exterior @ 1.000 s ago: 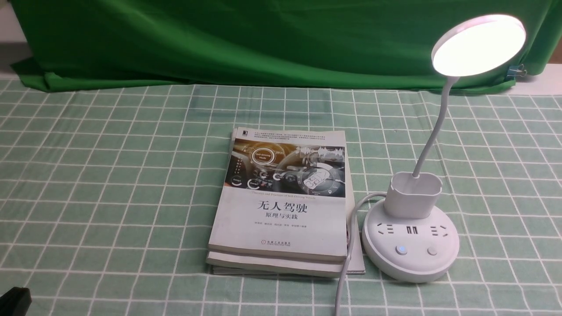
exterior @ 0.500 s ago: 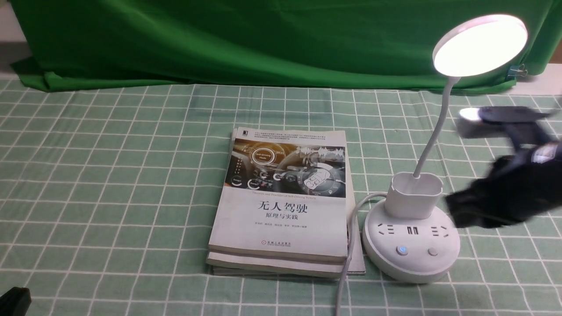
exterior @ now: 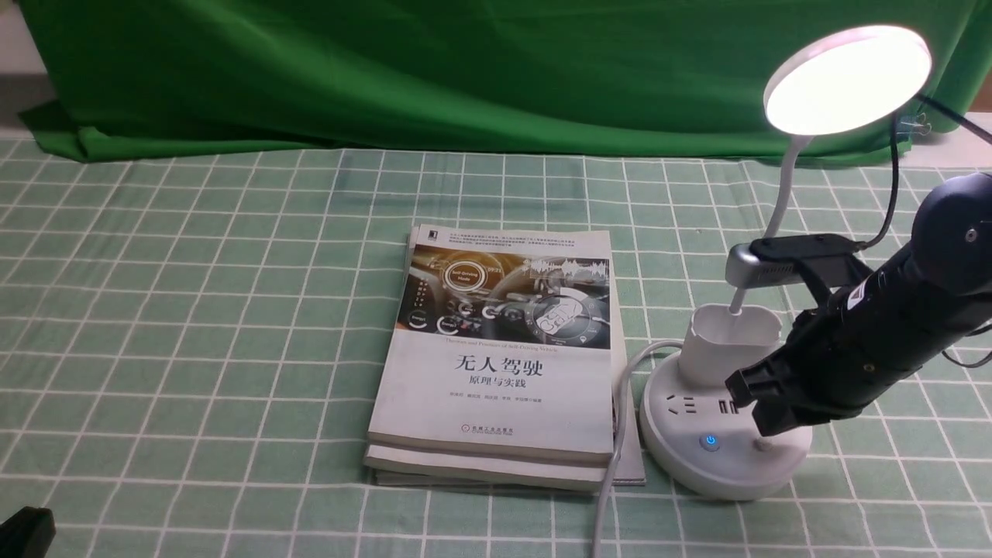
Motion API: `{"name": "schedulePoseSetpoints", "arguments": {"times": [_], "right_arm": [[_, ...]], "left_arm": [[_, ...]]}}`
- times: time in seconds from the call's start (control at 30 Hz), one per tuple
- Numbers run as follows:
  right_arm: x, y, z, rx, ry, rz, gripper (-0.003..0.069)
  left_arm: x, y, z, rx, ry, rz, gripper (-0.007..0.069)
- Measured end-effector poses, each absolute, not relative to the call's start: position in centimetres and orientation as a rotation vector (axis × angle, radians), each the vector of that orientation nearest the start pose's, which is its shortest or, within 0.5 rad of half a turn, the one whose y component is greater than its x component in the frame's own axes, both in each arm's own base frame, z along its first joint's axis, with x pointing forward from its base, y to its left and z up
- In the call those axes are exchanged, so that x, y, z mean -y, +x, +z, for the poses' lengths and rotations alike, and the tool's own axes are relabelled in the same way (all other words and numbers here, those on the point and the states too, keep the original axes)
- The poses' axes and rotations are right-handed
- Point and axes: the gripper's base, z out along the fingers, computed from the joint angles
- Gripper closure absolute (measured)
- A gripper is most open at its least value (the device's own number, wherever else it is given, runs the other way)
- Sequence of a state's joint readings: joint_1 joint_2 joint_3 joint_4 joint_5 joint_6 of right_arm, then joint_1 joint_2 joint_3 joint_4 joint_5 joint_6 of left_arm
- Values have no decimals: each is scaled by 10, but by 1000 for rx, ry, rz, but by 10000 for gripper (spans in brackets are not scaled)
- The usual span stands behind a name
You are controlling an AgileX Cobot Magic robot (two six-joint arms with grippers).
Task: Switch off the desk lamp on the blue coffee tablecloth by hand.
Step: 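Press the power button on the lamp base to turn the lamp off with the right gripper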
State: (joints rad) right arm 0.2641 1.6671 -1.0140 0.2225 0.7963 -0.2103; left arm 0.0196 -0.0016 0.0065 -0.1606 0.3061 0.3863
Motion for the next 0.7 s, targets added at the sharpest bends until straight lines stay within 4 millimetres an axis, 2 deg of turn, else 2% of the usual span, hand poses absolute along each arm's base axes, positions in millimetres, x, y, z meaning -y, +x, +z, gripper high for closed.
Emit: {"name": "schedulePoseSetpoints", "arguments": {"times": [0.23,0.37,0.57,0.7], "right_arm": [[-96,301,179,-2929,-486,259,622],[-97,305,177,-2929,-485,258,622],[-97,304,182,-2914,-486,257,622],[-95,298,200,-2862,-493,255,623]], "left_arm": [[3,54,184,-1778,225,138,624],[3,54,184,-1778,225,138,624],[3,54,184,-1778,225,138,624],[3,54,184,-1778,225,138,624]]}}
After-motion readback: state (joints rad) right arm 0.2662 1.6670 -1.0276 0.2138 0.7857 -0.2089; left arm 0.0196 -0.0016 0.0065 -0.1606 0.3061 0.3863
